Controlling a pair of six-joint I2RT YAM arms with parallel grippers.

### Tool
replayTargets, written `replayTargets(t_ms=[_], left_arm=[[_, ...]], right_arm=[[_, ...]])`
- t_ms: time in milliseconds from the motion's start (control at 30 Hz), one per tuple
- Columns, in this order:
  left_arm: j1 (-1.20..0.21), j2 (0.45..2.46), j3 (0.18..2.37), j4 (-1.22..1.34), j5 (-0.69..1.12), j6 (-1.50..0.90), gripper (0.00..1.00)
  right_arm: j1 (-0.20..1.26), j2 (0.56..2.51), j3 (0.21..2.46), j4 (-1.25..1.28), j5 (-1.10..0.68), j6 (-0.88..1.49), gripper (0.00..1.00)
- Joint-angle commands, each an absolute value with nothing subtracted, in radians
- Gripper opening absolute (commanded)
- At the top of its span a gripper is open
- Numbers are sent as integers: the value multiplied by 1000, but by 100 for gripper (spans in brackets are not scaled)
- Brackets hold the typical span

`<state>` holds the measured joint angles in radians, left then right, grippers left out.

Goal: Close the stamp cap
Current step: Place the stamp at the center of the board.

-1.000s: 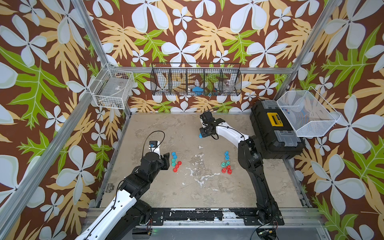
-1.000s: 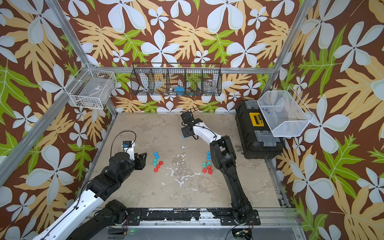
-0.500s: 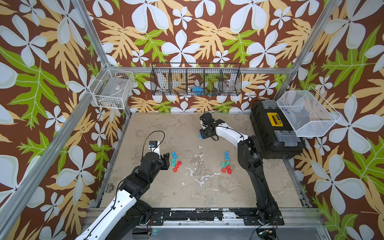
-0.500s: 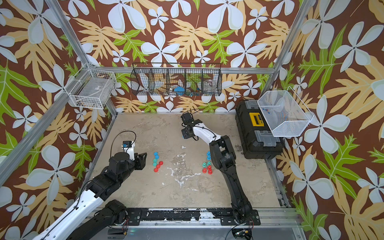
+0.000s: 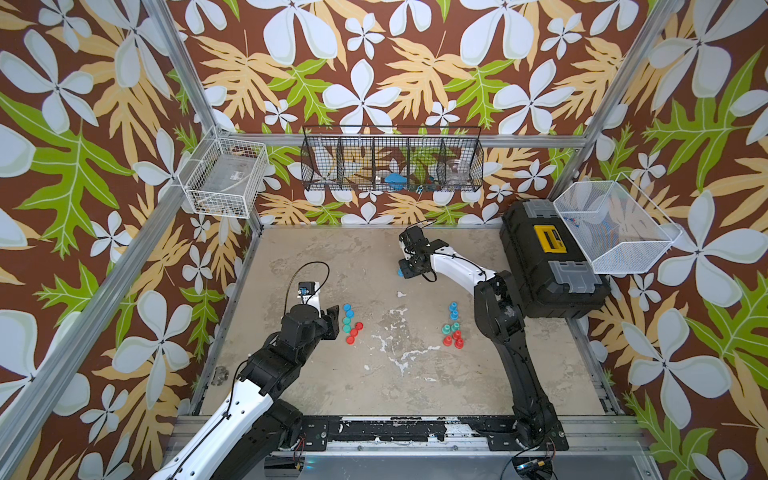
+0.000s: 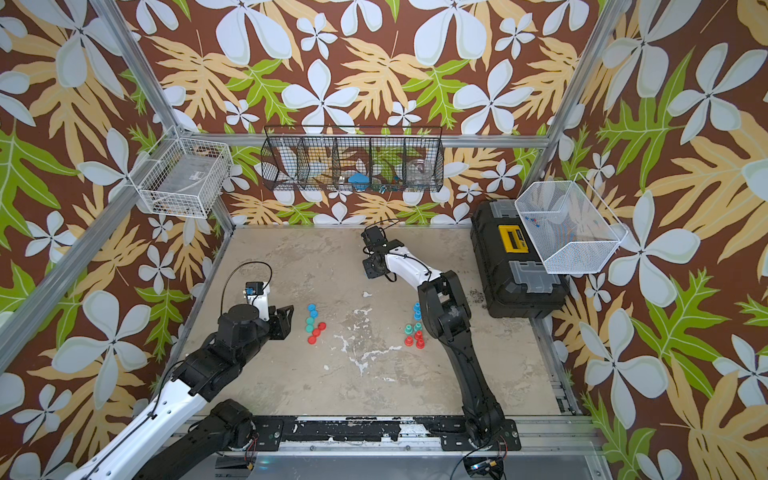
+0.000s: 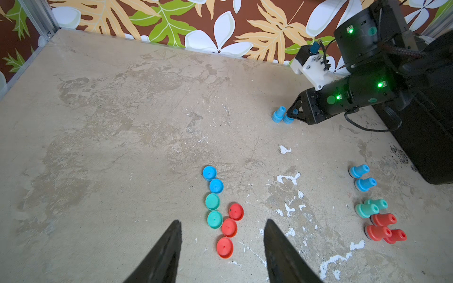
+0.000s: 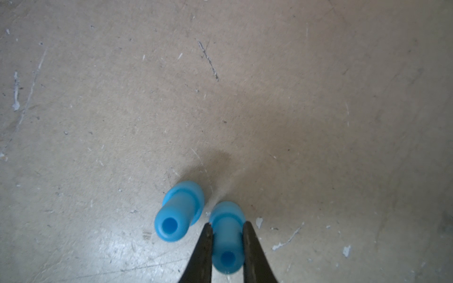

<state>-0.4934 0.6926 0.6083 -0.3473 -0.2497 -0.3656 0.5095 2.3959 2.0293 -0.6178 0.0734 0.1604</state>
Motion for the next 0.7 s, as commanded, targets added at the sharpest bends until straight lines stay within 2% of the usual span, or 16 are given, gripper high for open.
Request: replayTargets(t_ms=[0, 333, 667], left_arm=[[-492, 689, 613, -354, -253, -359, 56], [-492, 689, 611, -353, -253, -360, 56], [-492, 692, 611, -353, -253, -360, 56]], right_arm=[[509, 2398, 2028, -638, 71, 173, 15], [509, 2388, 2039, -655, 80, 168, 28], [512, 2365, 2036, -666, 87, 161, 33]])
